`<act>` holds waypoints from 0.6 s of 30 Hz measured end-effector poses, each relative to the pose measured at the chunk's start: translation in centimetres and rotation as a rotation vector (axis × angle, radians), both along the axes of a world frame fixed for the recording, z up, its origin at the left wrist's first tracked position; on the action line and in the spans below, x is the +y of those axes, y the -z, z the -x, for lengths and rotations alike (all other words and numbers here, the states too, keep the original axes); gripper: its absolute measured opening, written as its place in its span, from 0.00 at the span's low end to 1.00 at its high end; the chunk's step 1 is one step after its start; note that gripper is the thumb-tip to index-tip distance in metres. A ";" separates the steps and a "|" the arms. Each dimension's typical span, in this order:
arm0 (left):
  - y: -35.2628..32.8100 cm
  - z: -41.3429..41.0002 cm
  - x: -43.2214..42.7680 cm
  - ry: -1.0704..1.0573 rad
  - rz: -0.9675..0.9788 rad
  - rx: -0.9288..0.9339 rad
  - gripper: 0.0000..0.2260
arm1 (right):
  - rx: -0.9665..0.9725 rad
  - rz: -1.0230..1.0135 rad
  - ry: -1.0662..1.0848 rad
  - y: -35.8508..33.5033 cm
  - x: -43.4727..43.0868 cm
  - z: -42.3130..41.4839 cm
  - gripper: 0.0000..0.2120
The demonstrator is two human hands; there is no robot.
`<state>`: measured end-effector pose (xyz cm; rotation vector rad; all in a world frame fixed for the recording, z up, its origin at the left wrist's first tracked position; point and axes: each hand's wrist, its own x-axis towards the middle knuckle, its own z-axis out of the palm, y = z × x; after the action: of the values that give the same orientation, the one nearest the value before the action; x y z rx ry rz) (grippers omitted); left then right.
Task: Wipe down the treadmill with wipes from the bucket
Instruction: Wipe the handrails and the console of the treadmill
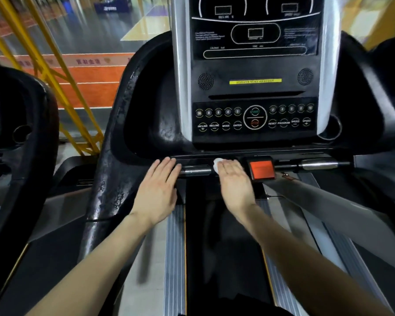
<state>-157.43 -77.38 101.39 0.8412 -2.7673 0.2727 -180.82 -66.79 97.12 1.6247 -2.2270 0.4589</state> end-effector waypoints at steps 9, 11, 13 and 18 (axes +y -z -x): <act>1.7 7.6 0.9 -0.130 -0.059 -0.145 0.43 | -0.071 0.251 -0.124 -8.7 6.6 4.7 0.25; 1.9 8.1 1.6 -0.172 -0.042 -0.157 0.45 | -0.132 0.395 0.002 -8.7 8.5 7.0 0.24; 1.9 8.4 2.2 -0.216 -0.053 -0.152 0.47 | -0.241 0.340 0.042 -6.0 8.0 7.3 0.23; 1.8 9.3 2.7 -0.291 -0.077 -0.137 0.46 | -0.150 -0.027 -0.340 -3.3 3.7 5.0 0.18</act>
<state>-166.71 -74.70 99.60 1.2934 -2.7882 0.2847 -185.84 -63.09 100.46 2.0549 -2.0675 0.6601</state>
